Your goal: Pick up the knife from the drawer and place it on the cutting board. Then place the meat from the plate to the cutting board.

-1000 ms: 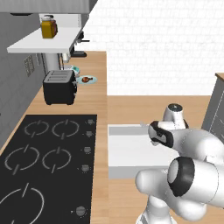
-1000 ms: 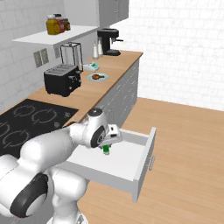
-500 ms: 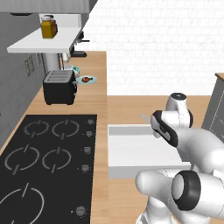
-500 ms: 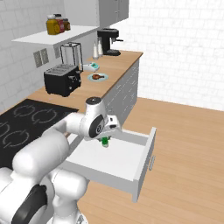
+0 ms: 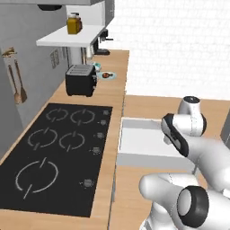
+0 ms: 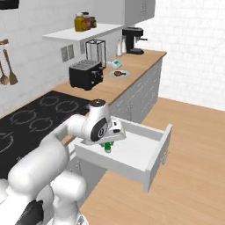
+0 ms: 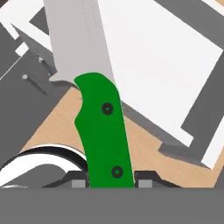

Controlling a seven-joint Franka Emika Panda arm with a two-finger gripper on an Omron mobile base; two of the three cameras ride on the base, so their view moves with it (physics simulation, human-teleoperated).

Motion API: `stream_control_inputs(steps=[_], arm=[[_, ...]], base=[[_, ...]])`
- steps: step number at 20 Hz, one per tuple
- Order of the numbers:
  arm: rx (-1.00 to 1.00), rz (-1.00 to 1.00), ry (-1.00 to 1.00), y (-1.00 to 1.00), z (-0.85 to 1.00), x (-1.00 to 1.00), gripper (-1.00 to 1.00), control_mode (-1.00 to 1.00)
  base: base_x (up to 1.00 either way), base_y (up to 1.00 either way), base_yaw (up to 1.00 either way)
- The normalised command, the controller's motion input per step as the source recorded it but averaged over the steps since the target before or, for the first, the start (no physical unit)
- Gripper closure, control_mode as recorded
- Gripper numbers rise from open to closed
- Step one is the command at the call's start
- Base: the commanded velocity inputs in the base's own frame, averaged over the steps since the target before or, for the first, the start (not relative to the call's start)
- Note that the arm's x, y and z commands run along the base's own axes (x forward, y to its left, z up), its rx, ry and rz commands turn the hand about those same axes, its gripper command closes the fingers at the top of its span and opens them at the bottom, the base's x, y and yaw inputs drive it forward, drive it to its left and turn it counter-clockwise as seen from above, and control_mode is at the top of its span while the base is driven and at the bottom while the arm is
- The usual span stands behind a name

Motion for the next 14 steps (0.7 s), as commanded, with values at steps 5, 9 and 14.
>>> stream_control_inputs(steps=[5,9,14], arm=[[0.00,0.00,0.00,0.00,0.00,0.00,1.00,1.00],[0.00,0.00,0.00,0.00,0.00,0.00,1.00,1.00],[0.00,0.00,0.00,0.00,0.00,0.00,1.00,1.00]], base=[[-0.54,-0.13,0.88],[-0.32,-0.01,0.96],[-0.16,0.04,0.97]])
